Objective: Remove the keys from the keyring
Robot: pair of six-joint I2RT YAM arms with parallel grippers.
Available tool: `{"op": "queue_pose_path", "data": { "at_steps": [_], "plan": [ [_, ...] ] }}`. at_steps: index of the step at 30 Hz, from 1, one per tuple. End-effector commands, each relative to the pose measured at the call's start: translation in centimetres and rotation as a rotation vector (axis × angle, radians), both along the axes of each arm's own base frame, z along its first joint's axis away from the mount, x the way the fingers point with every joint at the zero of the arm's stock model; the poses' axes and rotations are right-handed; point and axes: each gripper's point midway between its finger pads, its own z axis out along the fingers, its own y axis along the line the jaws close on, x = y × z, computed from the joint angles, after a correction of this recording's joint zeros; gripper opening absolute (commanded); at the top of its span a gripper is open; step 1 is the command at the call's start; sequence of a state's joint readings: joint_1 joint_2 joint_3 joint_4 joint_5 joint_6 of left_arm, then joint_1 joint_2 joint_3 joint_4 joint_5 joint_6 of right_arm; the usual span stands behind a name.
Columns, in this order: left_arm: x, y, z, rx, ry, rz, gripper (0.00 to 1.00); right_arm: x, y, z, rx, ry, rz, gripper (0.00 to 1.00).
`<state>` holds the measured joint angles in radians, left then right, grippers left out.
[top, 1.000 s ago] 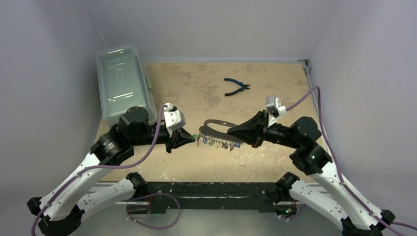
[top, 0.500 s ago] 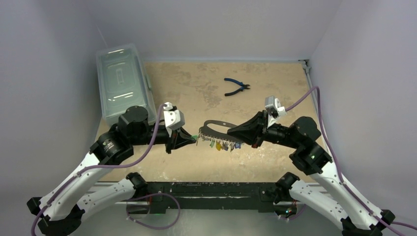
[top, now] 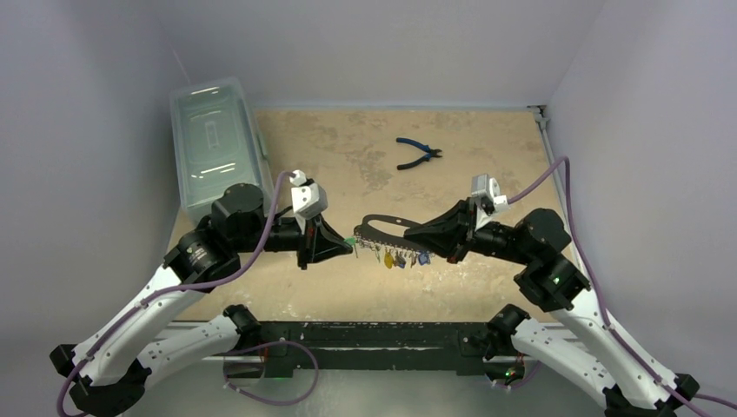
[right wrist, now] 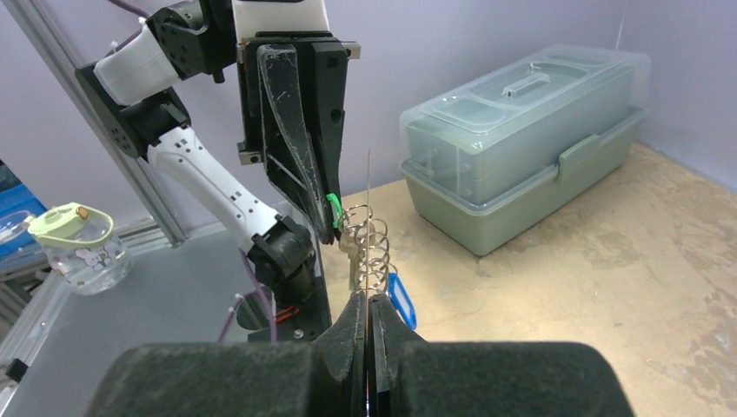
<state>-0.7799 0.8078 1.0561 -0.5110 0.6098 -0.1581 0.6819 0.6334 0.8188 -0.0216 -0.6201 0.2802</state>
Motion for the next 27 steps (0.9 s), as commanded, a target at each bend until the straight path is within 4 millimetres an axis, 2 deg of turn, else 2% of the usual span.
{"op": "queue_pose_path", "data": {
  "at_steps": [1, 6, 12, 15, 19, 21, 25, 27],
  "plan": [
    [0.1, -0.3, 1.5, -0.052, 0.016, 0.016, 0.00, -0.6, -0.6, 3.3, 0.055, -0.111, -0.004, 0.00],
    [0.5, 0.1, 1.5, -0.051, 0.011, 0.053, 0.00, 0.0, -0.8, 3.7, 0.056, -0.116, -0.042, 0.00],
    [0.4, 0.0, 1.7, -0.038, 0.012, 0.040, 0.00, 1.7, -0.5, 1.1, 0.011, -0.033, -0.101, 0.00],
    [1.7, 0.9, 1.6, 0.015, -0.030, 0.118, 0.00, 1.8, -0.6, 0.1, 0.015, -0.011, -0.109, 0.00],
    [3.5, 2.6, 2.6, 0.074, -0.101, 0.239, 0.00, 1.4, -1.0, -1.6, 0.016, 0.022, -0.115, 0.01],
    [4.0, 2.8, 3.0, 0.083, -0.113, 0.261, 0.00, 1.3, -1.2, -1.7, 0.034, 0.019, -0.126, 0.02],
    [4.3, 2.2, 2.0, 0.125, -0.101, 0.233, 0.00, 0.8, -1.1, -3.1, 0.012, 0.041, -0.101, 0.21],
    [4.5, 2.1, 1.5, 0.151, -0.103, 0.226, 0.00, 0.5, -1.0, -3.6, 0.003, 0.046, -0.080, 0.34]
  ]
}}
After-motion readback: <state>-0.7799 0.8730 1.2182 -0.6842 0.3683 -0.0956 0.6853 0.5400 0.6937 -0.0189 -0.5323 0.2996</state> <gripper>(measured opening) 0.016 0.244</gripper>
